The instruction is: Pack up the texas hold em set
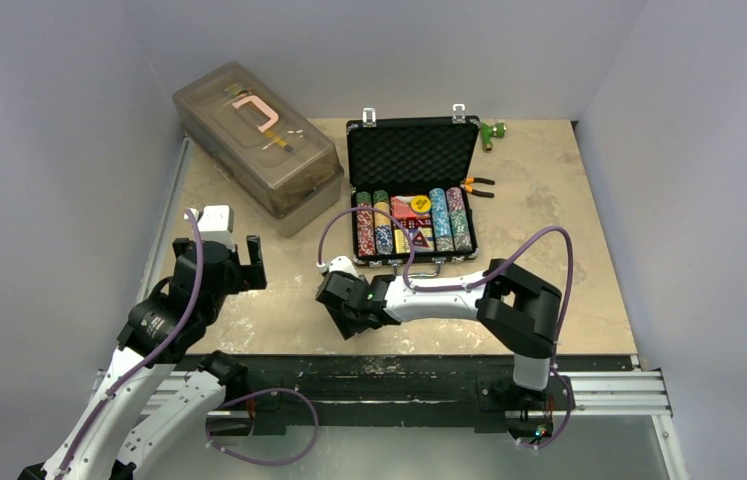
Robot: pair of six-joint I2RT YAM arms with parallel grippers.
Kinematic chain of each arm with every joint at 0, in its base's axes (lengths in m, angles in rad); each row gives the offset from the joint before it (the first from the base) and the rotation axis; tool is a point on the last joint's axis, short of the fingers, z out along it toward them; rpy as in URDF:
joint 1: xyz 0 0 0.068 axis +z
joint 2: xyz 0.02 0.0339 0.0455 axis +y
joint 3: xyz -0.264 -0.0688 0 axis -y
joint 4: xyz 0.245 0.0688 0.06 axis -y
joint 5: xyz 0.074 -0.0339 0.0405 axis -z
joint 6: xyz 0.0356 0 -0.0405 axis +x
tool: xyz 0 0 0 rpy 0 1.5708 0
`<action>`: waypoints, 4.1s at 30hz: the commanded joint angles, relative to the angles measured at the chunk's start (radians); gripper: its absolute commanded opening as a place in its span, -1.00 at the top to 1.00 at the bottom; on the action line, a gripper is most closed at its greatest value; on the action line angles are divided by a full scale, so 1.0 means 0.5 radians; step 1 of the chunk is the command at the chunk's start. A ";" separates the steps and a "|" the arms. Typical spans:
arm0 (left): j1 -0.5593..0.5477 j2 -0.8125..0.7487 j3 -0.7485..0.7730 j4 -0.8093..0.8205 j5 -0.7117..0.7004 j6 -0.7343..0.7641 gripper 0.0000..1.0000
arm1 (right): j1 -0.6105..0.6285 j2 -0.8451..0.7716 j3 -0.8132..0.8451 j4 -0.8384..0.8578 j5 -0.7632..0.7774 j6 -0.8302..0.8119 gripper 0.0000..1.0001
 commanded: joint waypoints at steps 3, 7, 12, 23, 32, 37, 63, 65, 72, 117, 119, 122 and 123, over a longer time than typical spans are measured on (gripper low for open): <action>0.007 -0.005 0.002 0.064 0.006 0.020 -0.91 | -0.004 0.049 0.041 -0.043 0.090 0.015 0.00; 0.009 -0.005 0.002 0.062 0.007 0.020 -0.91 | -0.004 0.072 0.065 -0.032 0.079 0.013 0.06; 0.008 -0.011 0.002 0.065 0.007 0.021 -0.91 | -0.004 0.097 0.086 -0.016 0.076 -0.002 0.06; 0.007 -0.017 0.002 0.063 0.012 0.019 -0.91 | -0.004 0.093 0.067 0.026 0.034 -0.008 0.32; 0.007 -0.023 0.002 0.063 0.009 0.020 -0.91 | -0.008 0.061 0.082 0.038 0.060 -0.020 0.51; 0.007 -0.021 0.002 0.063 0.008 0.020 -0.90 | -0.007 0.037 0.091 0.048 0.062 -0.026 0.58; 0.008 -0.004 -0.348 0.158 0.780 -0.785 -0.91 | -0.080 -0.250 -0.162 0.337 0.071 -0.058 0.88; 0.008 -0.003 -0.459 0.260 0.872 -0.878 -0.91 | -0.093 -0.281 -0.198 0.368 0.057 -0.074 0.88; 0.009 0.050 -0.687 0.511 1.065 -1.067 -0.91 | -0.130 -0.416 -0.290 0.360 0.062 -0.088 0.61; -0.942 2.323 0.662 0.070 0.370 -1.571 -0.46 | -0.433 -1.949 -0.894 -0.416 0.648 0.326 -0.98; -0.927 2.315 0.598 0.136 0.400 -1.576 -0.47 | -0.431 -1.946 -0.893 -0.415 0.645 0.322 -0.98; -0.897 2.328 0.521 0.233 0.448 -1.569 -0.46 | -0.432 -1.941 -0.896 -0.400 0.632 0.318 -0.98; -0.889 2.338 0.509 0.252 0.454 -1.567 -0.46 | -0.431 -1.938 -0.897 -0.395 0.627 0.315 -0.98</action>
